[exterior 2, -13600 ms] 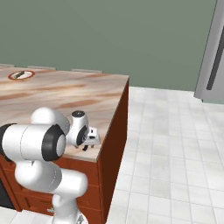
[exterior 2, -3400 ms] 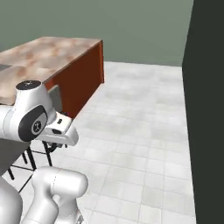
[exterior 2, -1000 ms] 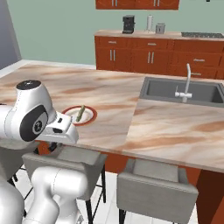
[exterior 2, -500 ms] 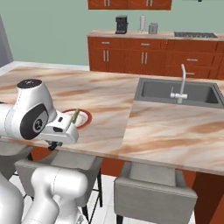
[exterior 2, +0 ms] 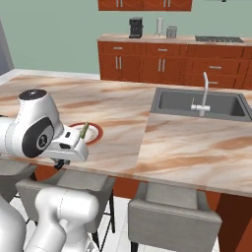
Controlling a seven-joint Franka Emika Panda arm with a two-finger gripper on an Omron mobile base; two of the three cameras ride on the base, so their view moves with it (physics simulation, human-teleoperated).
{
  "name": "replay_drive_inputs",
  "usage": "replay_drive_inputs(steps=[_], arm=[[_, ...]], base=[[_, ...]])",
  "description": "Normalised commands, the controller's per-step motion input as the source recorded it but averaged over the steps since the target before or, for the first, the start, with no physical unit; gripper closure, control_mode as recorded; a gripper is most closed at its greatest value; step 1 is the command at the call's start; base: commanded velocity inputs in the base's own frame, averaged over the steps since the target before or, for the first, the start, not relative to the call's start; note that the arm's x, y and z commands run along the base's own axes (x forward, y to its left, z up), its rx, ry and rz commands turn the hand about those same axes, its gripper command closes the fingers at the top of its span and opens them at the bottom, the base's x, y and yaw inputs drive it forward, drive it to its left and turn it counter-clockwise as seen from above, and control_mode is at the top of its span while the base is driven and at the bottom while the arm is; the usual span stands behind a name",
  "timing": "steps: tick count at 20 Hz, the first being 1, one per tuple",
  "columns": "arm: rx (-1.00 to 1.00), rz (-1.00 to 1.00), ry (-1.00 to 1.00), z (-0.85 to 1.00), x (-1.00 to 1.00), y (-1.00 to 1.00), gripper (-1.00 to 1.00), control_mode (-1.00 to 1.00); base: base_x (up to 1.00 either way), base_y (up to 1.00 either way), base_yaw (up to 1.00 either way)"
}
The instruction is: Retrieve the butter from the fridge and place it on a plate on the dining table. Then retrieve the butter knife by the fridge and place it near the plate.
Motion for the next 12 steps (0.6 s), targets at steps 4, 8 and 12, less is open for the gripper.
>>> replay_drive_inputs(steps=[4,8,12], arm=[[0.00,0.03,0.00,0.00,0.71,-0.02,1.00,-1.00],[0.00,0.06,0.00,0.00,0.77,-0.12,1.00,-1.00],[0.00,0.09,0.00,0.00,0.83,-0.11,1.00,-1.00]], base=[[0.00,0.00,0.00],[0.00,0.00,0.00],[0.00,0.00,0.00]])
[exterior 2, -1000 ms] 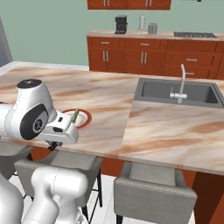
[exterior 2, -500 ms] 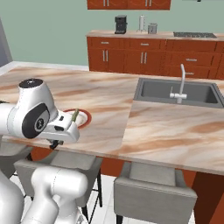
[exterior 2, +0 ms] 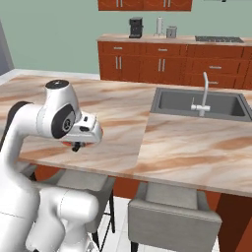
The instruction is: Retrieve the butter from the fridge and place it on a plate on the dining table. Then retrieve the butter knife by the fridge and place it near the plate.
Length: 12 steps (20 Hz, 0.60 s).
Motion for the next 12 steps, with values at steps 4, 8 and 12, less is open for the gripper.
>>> replay_drive_inputs(steps=[4,8,12], arm=[[0.00,0.09,0.00,-0.07,0.80,-0.10,1.00,-1.00],[0.00,0.07,0.12,-0.08,0.60,-0.05,1.00,-1.00],[0.00,0.00,0.04,-0.28,0.88,0.00,1.00,-1.00]], base=[[0.00,0.00,0.00],[0.00,0.00,0.00],[0.00,0.00,0.00]])
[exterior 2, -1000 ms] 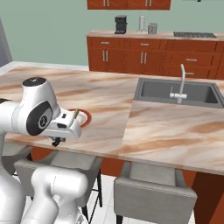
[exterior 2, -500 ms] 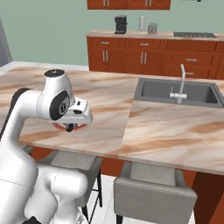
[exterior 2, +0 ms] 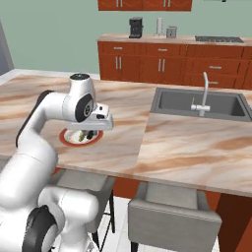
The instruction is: Retrieve the butter from the fridge and place it on a plate on the dining table. Then retrieve the butter knife by the fridge and place it near the plate.
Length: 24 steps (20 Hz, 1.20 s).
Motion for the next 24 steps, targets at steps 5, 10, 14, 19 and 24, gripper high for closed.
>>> replay_drive_inputs(steps=[5,10,14,19,24], arm=[[0.00,0.00,-0.01,-0.42,0.84,-0.02,1.00,-1.00],[0.00,0.00,-0.04,-0.35,0.66,-0.03,1.00,-1.00],[0.00,0.00,0.00,-0.37,0.76,-0.02,1.00,-1.00],[0.00,0.00,0.01,-0.46,0.70,-0.07,1.00,-1.00],[0.00,0.00,0.04,-0.55,0.57,-0.11,1.00,-1.00]], base=[[0.00,0.00,0.00],[0.00,0.00,0.00],[0.00,0.00,0.00],[0.00,0.00,0.00],[0.00,0.00,0.00]])
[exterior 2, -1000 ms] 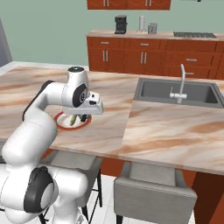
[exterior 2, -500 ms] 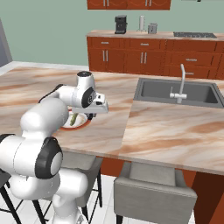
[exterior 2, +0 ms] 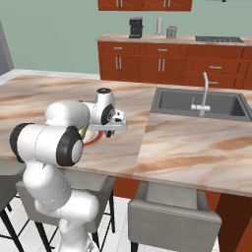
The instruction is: Retrieve the butter from the fridge and place it on a plate on the dining table. Then retrieve the butter knife by the fridge and place it near the plate.
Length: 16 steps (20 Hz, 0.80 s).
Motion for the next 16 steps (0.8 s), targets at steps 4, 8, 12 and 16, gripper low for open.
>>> replay_drive_inputs(steps=[4,8,12,16], arm=[[0.00,0.00,0.06,-0.52,0.48,-0.05,1.00,-1.00],[0.00,0.00,0.03,-0.44,0.31,0.00,1.00,-1.00],[0.00,0.00,0.01,-0.38,0.27,0.00,1.00,-1.00],[0.02,0.00,0.00,-0.22,0.13,0.00,1.00,-1.00]], base=[[0.00,0.00,0.00],[0.00,0.00,0.00],[0.00,0.00,0.00],[0.00,0.00,0.00]])
